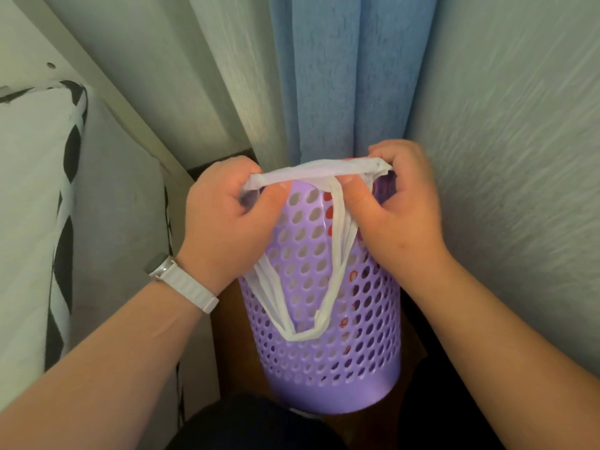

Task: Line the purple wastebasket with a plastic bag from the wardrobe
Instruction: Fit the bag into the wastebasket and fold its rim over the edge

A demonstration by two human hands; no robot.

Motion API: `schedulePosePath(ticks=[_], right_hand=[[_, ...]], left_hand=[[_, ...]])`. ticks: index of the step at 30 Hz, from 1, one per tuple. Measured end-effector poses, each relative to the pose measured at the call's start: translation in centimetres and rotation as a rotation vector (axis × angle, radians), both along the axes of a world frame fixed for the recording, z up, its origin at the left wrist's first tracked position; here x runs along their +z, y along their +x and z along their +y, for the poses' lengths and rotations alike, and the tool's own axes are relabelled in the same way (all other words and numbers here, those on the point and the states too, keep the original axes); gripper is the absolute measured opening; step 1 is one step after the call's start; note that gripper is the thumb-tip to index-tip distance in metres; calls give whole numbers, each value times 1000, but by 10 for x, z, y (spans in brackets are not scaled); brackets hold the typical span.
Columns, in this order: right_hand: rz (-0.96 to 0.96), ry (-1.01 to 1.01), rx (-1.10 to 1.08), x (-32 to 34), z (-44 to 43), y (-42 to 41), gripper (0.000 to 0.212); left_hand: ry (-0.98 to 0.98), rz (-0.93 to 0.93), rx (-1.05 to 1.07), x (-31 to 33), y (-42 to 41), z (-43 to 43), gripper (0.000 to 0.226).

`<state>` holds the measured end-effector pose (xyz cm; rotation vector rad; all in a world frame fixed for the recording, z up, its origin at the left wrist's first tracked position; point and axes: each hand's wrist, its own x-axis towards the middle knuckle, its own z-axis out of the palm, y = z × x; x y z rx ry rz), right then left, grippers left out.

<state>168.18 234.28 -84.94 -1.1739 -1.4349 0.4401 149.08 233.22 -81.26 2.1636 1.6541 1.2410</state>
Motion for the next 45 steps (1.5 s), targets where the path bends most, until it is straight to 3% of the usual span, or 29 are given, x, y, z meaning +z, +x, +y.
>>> schedulePosePath(ticks=[4, 8, 14, 20, 24, 35, 41, 45], right_hand=[[-15, -62, -33, -1, -1, 0, 21], [-96, -25, -31, -6, -1, -7, 22], [-142, -33, -18, -7, -4, -21, 28], [-85, 45, 112, -15, -2, -2, 18], [-72, 112, 72, -13, -2, 3, 11], [-331, 257, 130, -20, -5, -12, 9], [-329, 242, 158, -20, -10, -19, 7], [-257, 220, 236, -17, -8, -8, 7]], left_hand=[[-35, 55, -26, 0, 3, 0, 39], [34, 226, -99, 3, 5, -3, 35], [73, 374, -36, -1, 9, -4, 33], [70, 331, 50, -2, 1, 4, 27], [52, 325, 89, -3, 1, 4, 30], [-94, 132, 161, -4, 4, 3, 40], [-50, 276, 154, -8, 5, 4, 71], [-51, 319, 173, -8, 2, 7, 65]])
